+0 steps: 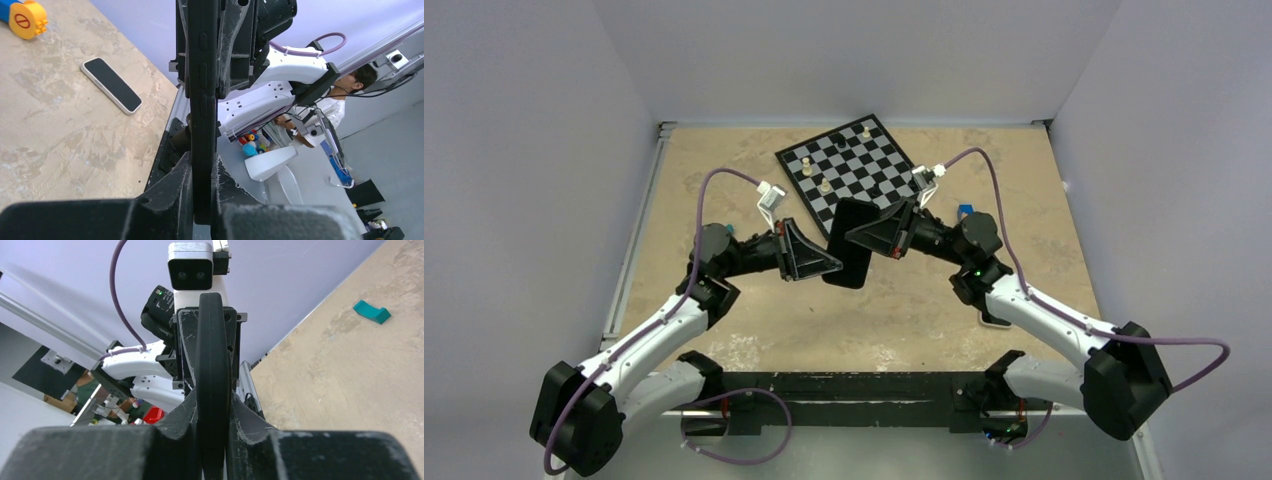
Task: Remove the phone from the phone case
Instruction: Adjust the phone, then remove the phone case from the phone.
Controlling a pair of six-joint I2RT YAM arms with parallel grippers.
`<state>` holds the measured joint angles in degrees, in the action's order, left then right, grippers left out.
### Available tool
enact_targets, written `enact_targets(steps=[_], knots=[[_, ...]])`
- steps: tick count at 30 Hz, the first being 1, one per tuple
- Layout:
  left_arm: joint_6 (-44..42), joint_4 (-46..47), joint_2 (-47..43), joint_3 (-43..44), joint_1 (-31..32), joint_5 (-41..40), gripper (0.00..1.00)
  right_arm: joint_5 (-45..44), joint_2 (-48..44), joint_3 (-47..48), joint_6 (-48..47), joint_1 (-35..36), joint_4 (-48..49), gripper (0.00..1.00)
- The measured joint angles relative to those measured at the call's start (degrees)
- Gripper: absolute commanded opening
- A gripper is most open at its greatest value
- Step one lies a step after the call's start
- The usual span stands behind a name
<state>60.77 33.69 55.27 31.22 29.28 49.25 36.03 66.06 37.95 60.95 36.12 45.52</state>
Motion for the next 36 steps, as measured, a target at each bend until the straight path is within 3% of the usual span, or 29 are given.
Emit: enact_targets(steps=[3, 13, 15, 17, 18, 19, 22, 24, 27, 30, 36], knots=[[0.74, 1.42, 0.46, -0.24, 0.09, 1.14, 0.0, 1.57, -1.22, 0.72, -1.05, -0.96, -2.73, 0.35], [-1.07, -2.01, -1.38, -1.11, 0.09, 4.85, 0.0, 16.31, 3.06, 9.92, -6.36, -4.52, -11.45, 0.38], [-1.62, -2.86, -1.38, -1.11, 0.09, 5.35, 0.0, 17.66, 3.08, 10.8, -8.68, -4.52, -14.86, 0.31], [-1.99, -3.5, -1.38, -1.11, 0.07, 5.86, 0.0, 18.62, 3.34, 11.5, -10.27, -4.52, -16.74, 0.07], [-2.27, -3.72, -1.4, -1.09, 0.07, 6.21, 0.0, 18.86, 3.54, 11.67, -10.8, -4.52, -17.18, 0.0], [-3.19, -3.85, -1.49, -1.03, 0.07, 6.62, 0.07, 19.02, 3.91, 11.76, -10.36, -4.57, -17.64, 0.0], [-4.26, -6.19, -2.25, -1.01, 0.04, 6.19, 0.55, 18.84, 4.7, 11.72, -9.31, -4.57, -17.66, 0.0], [-5.03, -9.2, -4.02, -0.98, 0.04, 4.28, 0.64, 17.68, 4.48, 10.93, -8.61, -4.52, -16.57, 0.0], [-5.92, -14.86, -9.81, -1.01, 0.04, 0.44, 0.61, 14.49, 2.56, 7.67, -6.4, -4.9, -14.43, 0.0], [-6.64, -18.93, -15.21, -1.25, 0.04, -3.1, 0.52, 12.59, 0.9, 5.05, -2.8, -5.68, -11.37, 0.0], [-5.99, -20.0, -18.29, -4.0, 0.0, -4.39, 0.45, 12.46, 0.68, 4.02, 2.91, -6.51, -3.82, 0.0]])
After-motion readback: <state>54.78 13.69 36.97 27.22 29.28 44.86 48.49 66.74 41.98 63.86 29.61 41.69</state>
